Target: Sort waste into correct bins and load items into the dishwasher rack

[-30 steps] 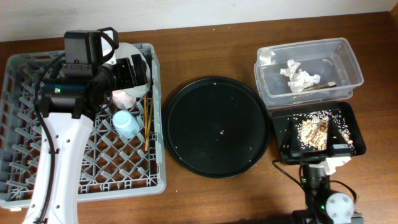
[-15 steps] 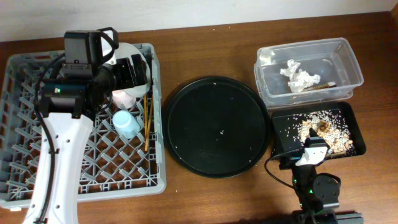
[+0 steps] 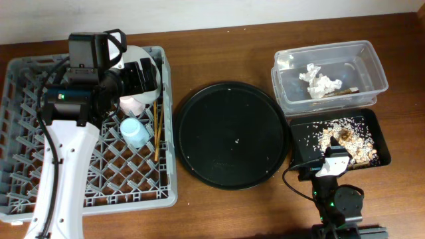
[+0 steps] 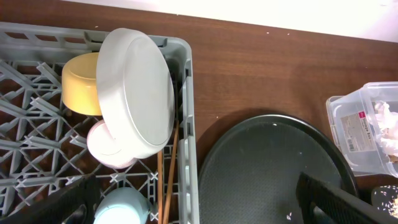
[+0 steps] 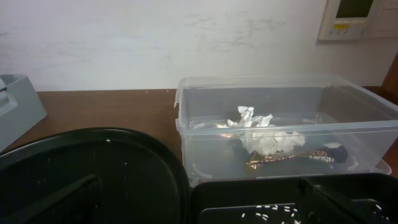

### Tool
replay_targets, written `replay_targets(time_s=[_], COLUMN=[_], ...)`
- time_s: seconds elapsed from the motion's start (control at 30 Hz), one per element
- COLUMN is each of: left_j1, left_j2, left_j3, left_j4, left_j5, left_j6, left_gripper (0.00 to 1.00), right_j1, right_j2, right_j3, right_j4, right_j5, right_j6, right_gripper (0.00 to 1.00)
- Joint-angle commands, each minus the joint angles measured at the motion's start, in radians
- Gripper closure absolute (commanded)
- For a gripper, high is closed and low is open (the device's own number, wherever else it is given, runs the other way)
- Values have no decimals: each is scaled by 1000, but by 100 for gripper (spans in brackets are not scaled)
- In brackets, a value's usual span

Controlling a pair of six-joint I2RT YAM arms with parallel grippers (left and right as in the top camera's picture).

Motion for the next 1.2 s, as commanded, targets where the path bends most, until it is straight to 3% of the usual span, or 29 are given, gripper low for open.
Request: replay_targets(time_s=[0.0, 0.1, 0.2, 0.3, 0.4, 0.53, 0.67, 0.77, 0.83, 1.0, 1.1, 1.17], left_j1=[-1, -1, -1, 1, 42, 113, 127, 127, 127, 123, 114, 109], left_j2=[-6, -94, -279, -528, -914, -1201, -1381, -1456, -1493, -1531, -1531, -1531], left_j3=[-6, -8, -68, -290, -699, -990, -1245, -1418, -1501, -1637, -1650, -1650], left_j4=[2, -2, -45, -51, -50, -12, 438, 937, 1096, 1101, 919, 848], left_j5=[-6, -8, -129, -145, -144, -128, -99, -96, -96, -103, -160, -177], left_j6=[16, 17, 18, 16, 1, 1, 1, 1, 1, 2, 2, 75], left_gripper=[1, 1, 1, 1, 1, 1, 1, 1, 1, 1, 1, 1], right_j1=[3, 3, 3, 3, 3, 3, 3, 3, 3, 3, 3, 3], right_j2=[-8, -8, -8, -8, -8, -8, -8, -8, -8, -8, -8, -8], right_j3=[-5, -5, -5, -5, -5, -5, -5, -5, -5, -5, -5, -5], right_j4=[-8, -8, -8, -8, -8, -8, -8, -8, -8, -8, -8, -8], right_j5=[-6, -6, -6, -6, -6, -6, -6, -6, -6, -6, -6, -6], right_j6=[-2, -2, -2, -2, -2, -2, -2, -2, -2, -2, -2, -2], right_gripper=[1, 1, 1, 1, 1, 1, 1, 1, 1, 1, 1, 1])
